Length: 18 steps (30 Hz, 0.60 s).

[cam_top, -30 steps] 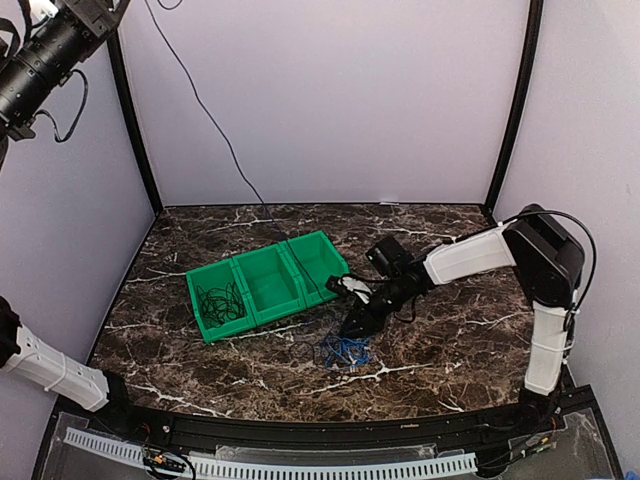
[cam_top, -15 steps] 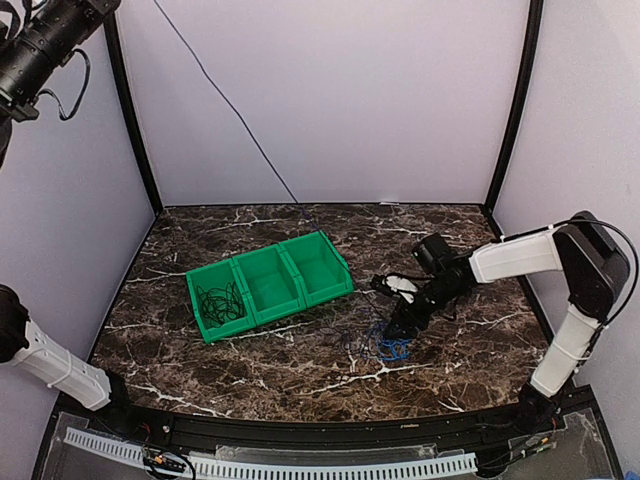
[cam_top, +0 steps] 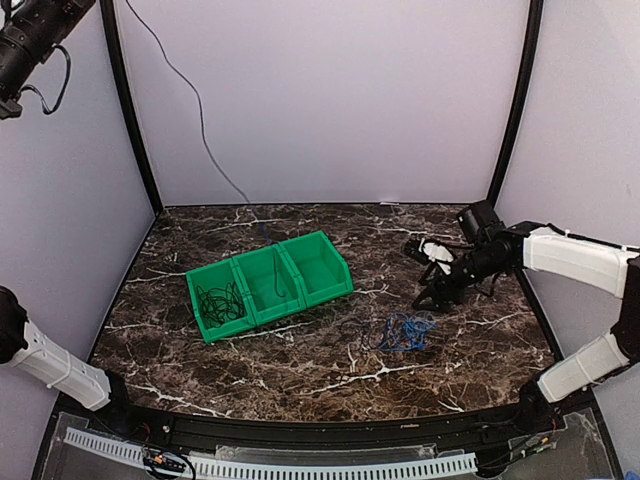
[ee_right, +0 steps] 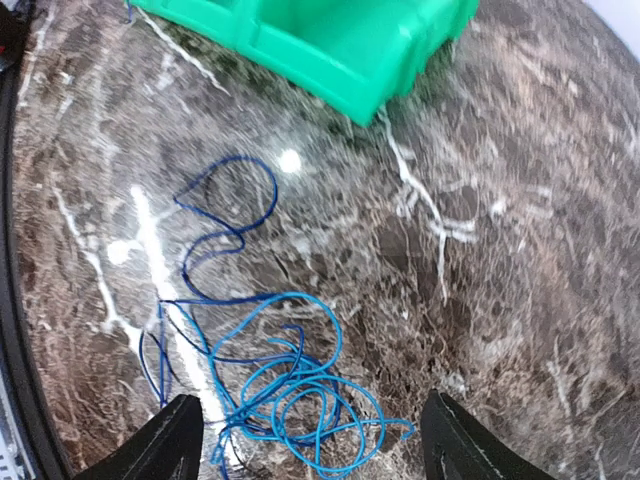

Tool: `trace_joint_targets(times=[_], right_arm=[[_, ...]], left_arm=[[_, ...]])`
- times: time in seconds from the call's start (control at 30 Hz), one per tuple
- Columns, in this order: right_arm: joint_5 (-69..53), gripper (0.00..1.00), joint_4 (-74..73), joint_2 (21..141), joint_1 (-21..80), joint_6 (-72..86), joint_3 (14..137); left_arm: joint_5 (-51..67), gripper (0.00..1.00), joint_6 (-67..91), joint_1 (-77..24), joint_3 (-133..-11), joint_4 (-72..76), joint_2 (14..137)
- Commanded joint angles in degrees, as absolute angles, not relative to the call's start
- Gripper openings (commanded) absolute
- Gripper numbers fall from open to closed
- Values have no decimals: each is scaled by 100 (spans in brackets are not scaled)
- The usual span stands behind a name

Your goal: Untangle the cables

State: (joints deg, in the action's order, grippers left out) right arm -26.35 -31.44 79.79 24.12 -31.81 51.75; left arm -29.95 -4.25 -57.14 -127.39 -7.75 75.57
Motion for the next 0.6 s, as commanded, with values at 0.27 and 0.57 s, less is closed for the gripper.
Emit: trace_joint_targets(times=[0.27,0.57], right_arm=[[-3844,75,-3486,7390,2521,-3093,6460],[-3796,75,-2962,7154,2518,-3031,5610]], left_arm=[[-2484,0,-237,-5722,-11493,-1691,7797],[-2956,0,-578,-5722,-11758,-1257,7409]])
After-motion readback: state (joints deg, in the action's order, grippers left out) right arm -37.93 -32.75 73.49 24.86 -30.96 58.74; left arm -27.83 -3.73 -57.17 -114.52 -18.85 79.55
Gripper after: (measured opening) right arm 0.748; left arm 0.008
